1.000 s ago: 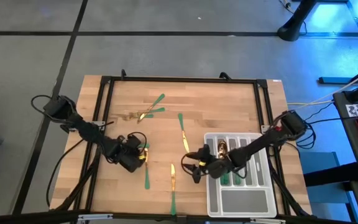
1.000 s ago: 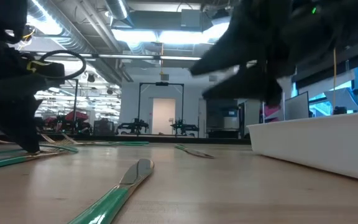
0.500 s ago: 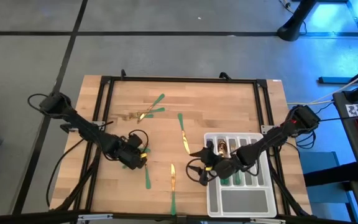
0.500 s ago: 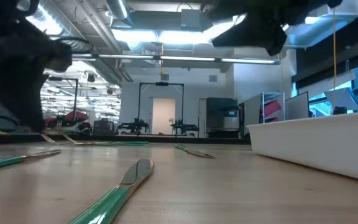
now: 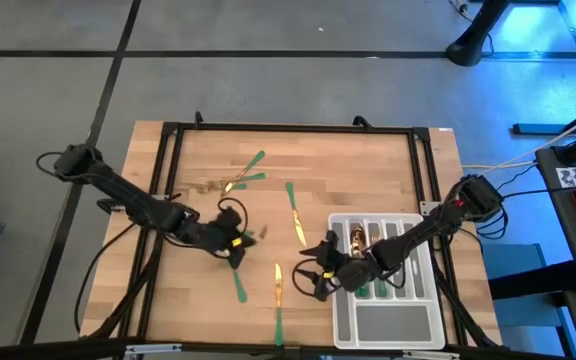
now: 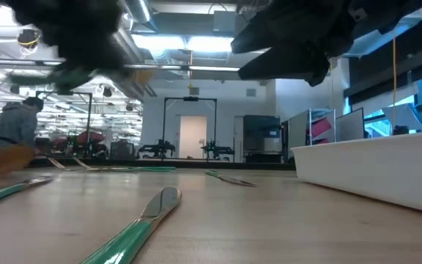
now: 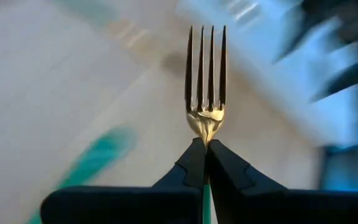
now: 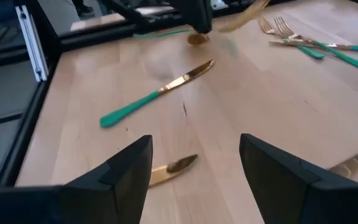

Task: Sort silverware
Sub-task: Put the bottom center green fork into the silverware rack

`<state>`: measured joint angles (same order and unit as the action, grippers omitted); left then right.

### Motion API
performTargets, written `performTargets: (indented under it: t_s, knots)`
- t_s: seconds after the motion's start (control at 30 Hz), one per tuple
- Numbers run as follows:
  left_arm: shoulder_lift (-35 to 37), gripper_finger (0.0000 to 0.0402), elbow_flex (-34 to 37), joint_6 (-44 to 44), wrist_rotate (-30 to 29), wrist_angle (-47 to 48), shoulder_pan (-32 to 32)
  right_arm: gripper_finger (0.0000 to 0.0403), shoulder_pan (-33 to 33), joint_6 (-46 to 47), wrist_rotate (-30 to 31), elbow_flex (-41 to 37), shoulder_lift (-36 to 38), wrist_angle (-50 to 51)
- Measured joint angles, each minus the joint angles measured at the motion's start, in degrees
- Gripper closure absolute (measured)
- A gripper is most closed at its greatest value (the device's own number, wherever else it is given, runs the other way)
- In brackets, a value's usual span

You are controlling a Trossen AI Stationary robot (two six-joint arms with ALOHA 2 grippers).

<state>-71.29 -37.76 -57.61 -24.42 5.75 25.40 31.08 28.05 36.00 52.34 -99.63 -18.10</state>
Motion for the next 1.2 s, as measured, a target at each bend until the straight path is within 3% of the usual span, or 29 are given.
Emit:
performTargets:
  t_s: [0.17, 0.33, 0.57, 0.67, 0.93, 1.2]
  knots:
    - [-3.0, 0.0399, 1.9, 16.2, -1.3, -23.5, -2.9, 0.0159, 0.0, -2.5, 0.0, 0.0, 0.0, -4.9]
    - [-8.1, 0.0399, 2.7, 32.1, -9.8, -44.5, -3.4, 0.0159, 0.1, -9.6, -1.2, 0.1, 0.0, -10.5]
    - [-16.5, 0.04, 2.7, 48.1, -11.8, -69.9, -2.7, 0.0159, -0.2, -14.2, 12.6, 4.1, -0.5, -8.2]
    - [-18.8, 0.04, 2.7, 52.2, -14.4, -74.8, -2.6, 0.0159, -1.5, -16.6, 13.0, 6.0, -1.1, -7.4]
    - [-20.2, 0.04, 2.5, 54.8, -15.9, -75.7, -2.9, 0.0168, -6.8, -16.0, 12.0, 10.6, -5.8, -7.4]
    - [-20.1, 0.04, 2.4, 56.5, -16.4, -75.4, -2.0, 0.0263, -8.3, -13.5, 12.6, 12.8, -8.7, -7.1]
